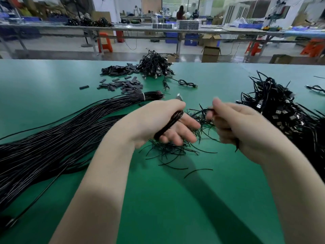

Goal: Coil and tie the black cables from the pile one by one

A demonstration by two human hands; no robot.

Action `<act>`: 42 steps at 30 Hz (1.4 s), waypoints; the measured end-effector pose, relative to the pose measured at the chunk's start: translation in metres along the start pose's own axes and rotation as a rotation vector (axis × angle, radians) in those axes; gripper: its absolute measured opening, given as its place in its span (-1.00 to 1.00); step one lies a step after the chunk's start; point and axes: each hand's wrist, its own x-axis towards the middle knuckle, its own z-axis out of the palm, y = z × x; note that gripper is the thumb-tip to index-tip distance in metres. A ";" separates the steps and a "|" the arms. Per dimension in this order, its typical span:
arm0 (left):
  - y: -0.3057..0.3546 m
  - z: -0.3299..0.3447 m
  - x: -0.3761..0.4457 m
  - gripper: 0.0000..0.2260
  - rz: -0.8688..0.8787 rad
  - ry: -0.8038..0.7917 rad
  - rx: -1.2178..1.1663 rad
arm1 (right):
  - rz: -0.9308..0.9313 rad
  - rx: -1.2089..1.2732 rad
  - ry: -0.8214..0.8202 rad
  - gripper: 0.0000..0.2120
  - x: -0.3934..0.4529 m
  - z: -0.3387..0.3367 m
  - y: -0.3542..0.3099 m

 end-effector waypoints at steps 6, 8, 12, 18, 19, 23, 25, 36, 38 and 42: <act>0.007 0.006 0.006 -0.57 0.180 0.071 -0.648 | -0.107 0.122 -0.367 -0.75 -0.012 0.032 -0.004; 0.010 0.005 0.004 -0.55 0.232 0.034 -0.790 | -0.045 0.065 -0.390 -0.72 -0.008 0.038 0.003; 0.011 0.007 0.004 -0.67 0.243 0.123 -0.890 | 0.068 -0.068 -0.371 -0.66 -0.005 0.035 0.011; 0.005 0.016 0.011 -0.70 0.236 0.113 -0.732 | -0.113 -0.151 -0.176 -0.62 -0.005 0.035 0.004; 0.005 0.018 0.012 -0.70 0.242 0.101 -0.713 | -0.143 -0.111 -0.147 -0.63 -0.004 0.038 0.004; 0.002 0.024 0.015 -0.72 0.283 0.075 -0.680 | -0.201 -0.179 -0.067 -0.84 -0.003 0.048 0.009; 0.000 0.022 0.016 -0.73 0.275 0.087 -0.609 | -0.209 -0.242 -0.048 -0.85 0.000 0.049 0.013; -0.015 0.005 0.011 -0.52 0.303 0.750 0.908 | 0.194 -0.188 -0.078 -0.73 0.007 0.027 0.034; -0.013 0.007 0.013 -0.18 0.337 0.403 1.149 | 0.331 -0.086 -0.258 -0.73 0.001 0.014 0.036; -0.025 0.026 0.011 -0.61 0.489 0.111 1.319 | 0.491 -0.272 -0.543 -0.73 -0.014 -0.002 0.038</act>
